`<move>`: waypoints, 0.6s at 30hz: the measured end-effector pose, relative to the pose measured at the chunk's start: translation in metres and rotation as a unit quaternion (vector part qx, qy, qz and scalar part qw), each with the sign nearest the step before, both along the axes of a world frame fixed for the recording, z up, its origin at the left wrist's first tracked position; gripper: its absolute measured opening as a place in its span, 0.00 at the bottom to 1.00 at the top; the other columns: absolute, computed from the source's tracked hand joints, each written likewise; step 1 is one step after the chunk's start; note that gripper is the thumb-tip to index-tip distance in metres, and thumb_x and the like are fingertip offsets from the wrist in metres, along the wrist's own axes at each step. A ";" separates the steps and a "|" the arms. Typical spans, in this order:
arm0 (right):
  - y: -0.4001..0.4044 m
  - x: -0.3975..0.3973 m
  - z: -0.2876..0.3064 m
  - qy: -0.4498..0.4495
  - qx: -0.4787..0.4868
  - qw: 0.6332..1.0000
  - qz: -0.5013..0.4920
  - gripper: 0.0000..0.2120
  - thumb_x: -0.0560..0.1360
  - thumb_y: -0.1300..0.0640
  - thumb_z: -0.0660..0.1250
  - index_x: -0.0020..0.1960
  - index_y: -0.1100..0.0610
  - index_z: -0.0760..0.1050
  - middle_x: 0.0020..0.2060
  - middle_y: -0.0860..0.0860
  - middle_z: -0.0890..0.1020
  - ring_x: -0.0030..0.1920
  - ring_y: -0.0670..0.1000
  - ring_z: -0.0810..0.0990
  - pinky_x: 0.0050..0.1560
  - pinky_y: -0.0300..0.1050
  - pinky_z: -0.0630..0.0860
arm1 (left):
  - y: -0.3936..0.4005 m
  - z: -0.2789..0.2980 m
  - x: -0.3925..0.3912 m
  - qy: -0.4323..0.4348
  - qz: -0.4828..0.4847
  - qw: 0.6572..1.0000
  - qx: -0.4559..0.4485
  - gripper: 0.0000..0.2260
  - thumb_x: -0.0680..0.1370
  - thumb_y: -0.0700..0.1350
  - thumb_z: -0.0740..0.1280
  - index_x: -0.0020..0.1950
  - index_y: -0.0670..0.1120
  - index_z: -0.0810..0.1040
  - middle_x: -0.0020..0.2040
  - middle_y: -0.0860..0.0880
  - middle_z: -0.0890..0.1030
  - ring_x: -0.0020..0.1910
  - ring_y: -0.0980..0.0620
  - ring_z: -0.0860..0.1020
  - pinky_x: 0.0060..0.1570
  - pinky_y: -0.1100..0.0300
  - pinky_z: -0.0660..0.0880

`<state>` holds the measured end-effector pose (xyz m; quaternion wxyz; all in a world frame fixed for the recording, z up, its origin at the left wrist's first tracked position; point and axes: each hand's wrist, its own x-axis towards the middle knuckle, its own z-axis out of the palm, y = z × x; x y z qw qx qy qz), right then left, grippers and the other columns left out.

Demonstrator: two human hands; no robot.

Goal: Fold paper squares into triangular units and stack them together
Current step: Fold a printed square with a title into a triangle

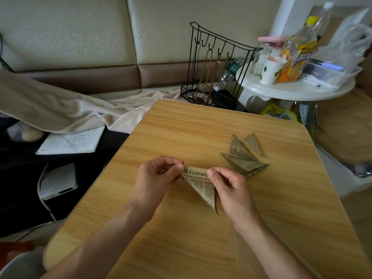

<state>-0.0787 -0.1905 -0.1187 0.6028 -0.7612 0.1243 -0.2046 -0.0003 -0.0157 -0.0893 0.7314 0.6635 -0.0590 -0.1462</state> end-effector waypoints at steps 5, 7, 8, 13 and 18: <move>-0.002 0.000 -0.002 -0.017 -0.023 1.000 0.008 0.14 0.84 0.53 0.67 0.46 0.62 0.82 0.39 0.66 0.80 0.40 0.65 0.78 0.44 0.64 0.75 | -0.001 -0.001 0.001 -0.009 0.009 1.000 0.011 0.03 0.77 0.35 0.73 0.47 0.40 0.86 0.43 0.42 0.87 0.41 0.52 0.85 0.41 0.65 0.81; -0.002 0.000 -0.002 -0.017 -0.024 1.000 0.007 0.14 0.84 0.53 0.66 0.45 0.61 0.82 0.39 0.65 0.80 0.41 0.65 0.77 0.44 0.63 0.75 | -0.001 -0.001 0.001 -0.005 0.012 1.000 0.008 0.04 0.77 0.35 0.72 0.48 0.40 0.87 0.43 0.42 0.87 0.42 0.51 0.86 0.41 0.65 0.81; -0.002 0.000 -0.002 -0.014 -0.025 1.000 0.005 0.13 0.84 0.53 0.66 0.45 0.60 0.82 0.38 0.64 0.80 0.41 0.64 0.78 0.43 0.61 0.75 | 0.000 -0.001 0.001 -0.005 0.010 1.000 0.009 0.04 0.78 0.35 0.72 0.48 0.40 0.87 0.43 0.42 0.87 0.42 0.50 0.86 0.42 0.65 0.81; -0.002 0.001 -0.005 -0.002 -0.034 0.999 -0.011 0.11 0.84 0.55 0.66 0.44 0.54 0.82 0.32 0.53 0.77 0.34 0.45 0.72 0.39 0.50 0.71 | 0.003 -0.001 0.005 -0.041 -0.021 0.997 0.062 0.05 0.79 0.35 0.71 0.48 0.42 0.87 0.43 0.44 0.87 0.44 0.48 0.87 0.45 0.64 0.82; -0.001 0.001 -0.008 0.000 -0.047 0.999 -0.009 0.11 0.84 0.54 0.65 0.44 0.52 0.81 0.32 0.53 0.76 0.34 0.43 0.71 0.38 0.45 0.70 | 0.004 -0.005 0.004 -0.051 -0.004 0.993 0.110 0.05 0.80 0.38 0.71 0.47 0.44 0.87 0.39 0.45 0.87 0.40 0.49 0.86 0.42 0.64 0.82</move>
